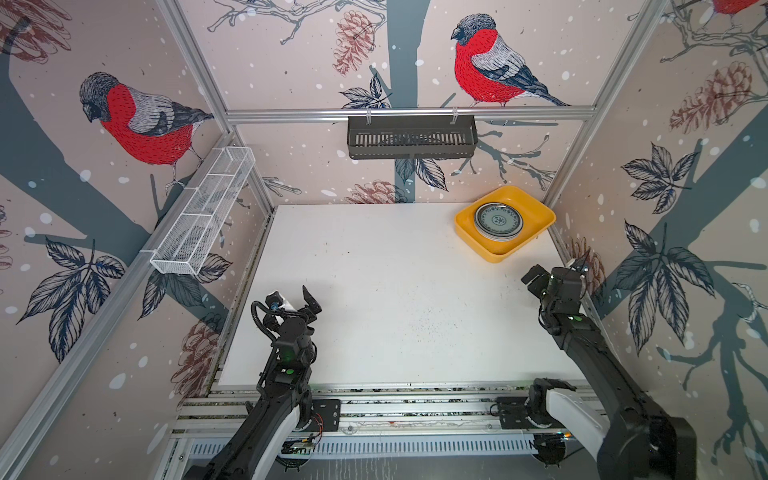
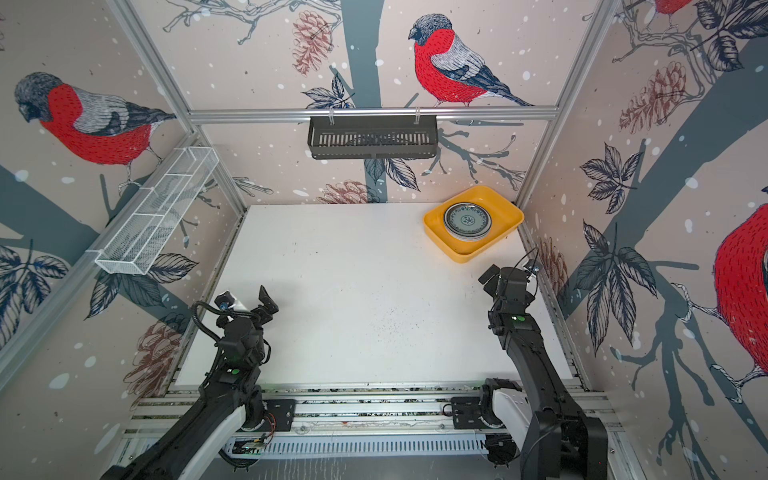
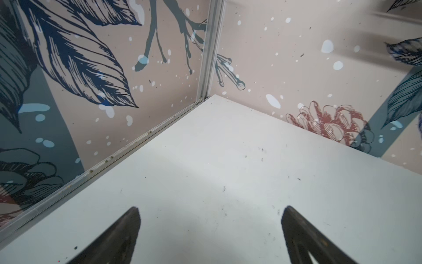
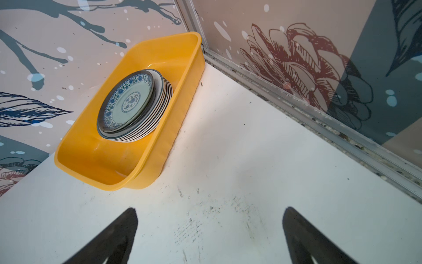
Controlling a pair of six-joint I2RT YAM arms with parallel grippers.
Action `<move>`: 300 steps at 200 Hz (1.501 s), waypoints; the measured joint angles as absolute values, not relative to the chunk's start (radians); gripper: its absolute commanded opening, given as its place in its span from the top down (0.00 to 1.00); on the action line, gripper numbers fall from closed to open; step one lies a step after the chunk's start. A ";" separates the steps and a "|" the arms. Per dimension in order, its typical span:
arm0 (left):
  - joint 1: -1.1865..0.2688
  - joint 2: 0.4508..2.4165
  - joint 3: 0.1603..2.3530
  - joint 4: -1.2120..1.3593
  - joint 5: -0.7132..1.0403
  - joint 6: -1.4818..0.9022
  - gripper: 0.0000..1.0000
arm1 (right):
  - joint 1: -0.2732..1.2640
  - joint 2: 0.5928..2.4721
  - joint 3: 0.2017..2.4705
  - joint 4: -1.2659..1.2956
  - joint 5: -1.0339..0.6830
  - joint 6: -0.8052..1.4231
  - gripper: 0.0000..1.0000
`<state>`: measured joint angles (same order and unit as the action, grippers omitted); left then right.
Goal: Place the plates into the plastic bin on the countertop
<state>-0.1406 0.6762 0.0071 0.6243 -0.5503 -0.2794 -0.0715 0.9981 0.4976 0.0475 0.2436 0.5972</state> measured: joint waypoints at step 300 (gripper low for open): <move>-0.054 1.558 0.196 1.319 -0.342 -0.063 0.04 | -0.045 1.505 0.134 1.316 0.130 0.157 0.01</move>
<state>-0.0536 1.5578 0.1955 1.3186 -0.3420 -0.0628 -0.0452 1.5047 0.1341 1.3155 0.1299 0.1574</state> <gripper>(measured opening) 0.964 0.996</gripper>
